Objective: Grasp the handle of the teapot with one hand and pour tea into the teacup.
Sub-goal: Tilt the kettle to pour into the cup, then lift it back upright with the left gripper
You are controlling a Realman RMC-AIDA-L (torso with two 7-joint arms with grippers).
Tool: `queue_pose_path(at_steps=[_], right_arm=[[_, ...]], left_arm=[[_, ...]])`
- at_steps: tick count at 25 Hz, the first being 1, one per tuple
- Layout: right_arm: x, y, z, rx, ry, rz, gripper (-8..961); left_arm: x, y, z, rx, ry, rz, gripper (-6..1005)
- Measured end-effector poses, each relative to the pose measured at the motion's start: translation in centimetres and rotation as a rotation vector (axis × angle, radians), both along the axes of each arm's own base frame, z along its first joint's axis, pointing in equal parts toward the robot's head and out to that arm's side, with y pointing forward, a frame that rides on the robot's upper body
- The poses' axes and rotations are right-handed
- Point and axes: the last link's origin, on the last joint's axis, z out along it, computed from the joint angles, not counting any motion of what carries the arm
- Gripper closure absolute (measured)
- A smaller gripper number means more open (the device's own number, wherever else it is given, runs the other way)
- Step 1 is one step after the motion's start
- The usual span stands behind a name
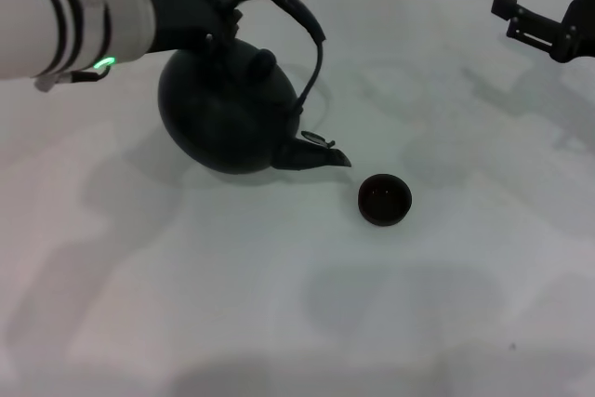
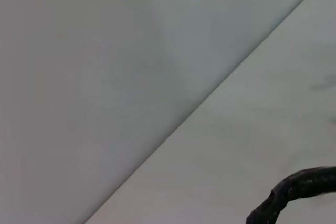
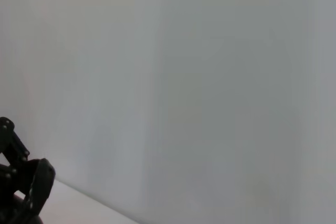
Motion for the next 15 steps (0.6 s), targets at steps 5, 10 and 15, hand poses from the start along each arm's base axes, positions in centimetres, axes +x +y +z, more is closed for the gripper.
queue_pose_path(at_steps=[5, 10, 15], right_arm=[[0.1, 0.0, 0.0, 0.002, 0.001, -0.003, 93], [0.2, -0.2, -0.1, 0.001, 0.001, -0.008, 93], [0.3, -0.1, -0.1, 0.001, -0.001, -0.008, 93]], left_arm=[[1.0, 0.1, -0.8, -0.009, 0.042, -0.010, 899], [1.6, 0.2, -1.0, -0.007, 0.066, -0.017, 899], [2.3, 0.3, -1.4, -0.004, 0.103, -0.032, 899]])
